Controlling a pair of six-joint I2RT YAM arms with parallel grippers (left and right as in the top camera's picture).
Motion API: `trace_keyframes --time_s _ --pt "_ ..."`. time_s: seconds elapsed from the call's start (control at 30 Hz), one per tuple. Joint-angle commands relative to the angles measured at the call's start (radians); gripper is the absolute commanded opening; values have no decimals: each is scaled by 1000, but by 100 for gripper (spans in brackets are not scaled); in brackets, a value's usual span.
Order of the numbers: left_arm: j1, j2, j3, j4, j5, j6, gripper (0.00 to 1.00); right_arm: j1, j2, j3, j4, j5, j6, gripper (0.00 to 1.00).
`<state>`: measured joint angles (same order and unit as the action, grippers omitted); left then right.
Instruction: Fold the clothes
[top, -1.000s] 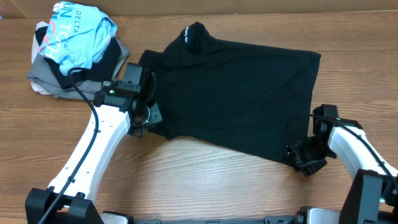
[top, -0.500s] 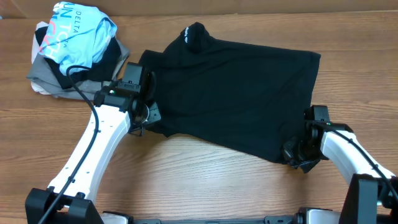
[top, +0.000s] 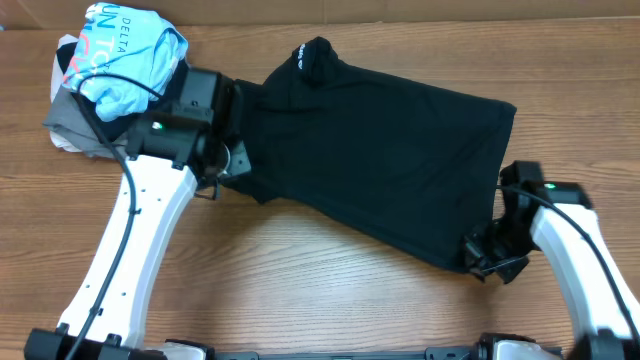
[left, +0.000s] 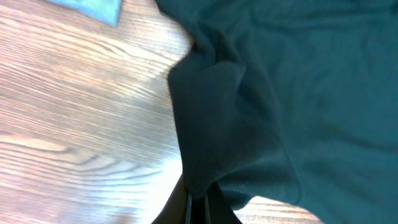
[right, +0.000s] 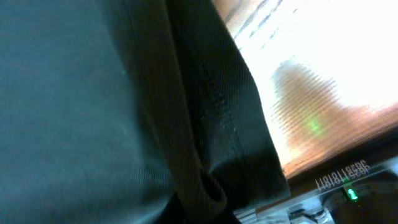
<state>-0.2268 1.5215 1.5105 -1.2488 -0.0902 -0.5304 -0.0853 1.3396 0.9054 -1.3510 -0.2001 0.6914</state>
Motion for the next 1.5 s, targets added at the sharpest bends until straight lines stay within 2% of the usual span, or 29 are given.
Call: trace_keyframes --time_s 0.0,0.13,0.3,0.53,0.87,1.13,1.37,1.47 --pt "5 -14 81 -51 -51 37 4 -7 -104 84 -76 -3 -38 4" --pt "3 -12 77 -70 -50 37 4 -7 -172 101 -111 7 -45 4" --pt "3 -3 66 0 -52 37 4 -7 -140 100 -62 49 -44 4" --pt "4 48 24 224 -72 37 4 -7 -5 100 104 71 -45 4" --pt "3 283 24 522 -66 37 4 -7 189 100 356 132 -72 4" --pt "3 422 24 704 -43 37 4 -7 241 100 518 190 -71 4" --pt "3 461 23 779 -40 37 8 -7 241 100 556 237 -70 4" --pt "2 466 23 785 -40 37 15 -7 241 100 553 241 -70 4"
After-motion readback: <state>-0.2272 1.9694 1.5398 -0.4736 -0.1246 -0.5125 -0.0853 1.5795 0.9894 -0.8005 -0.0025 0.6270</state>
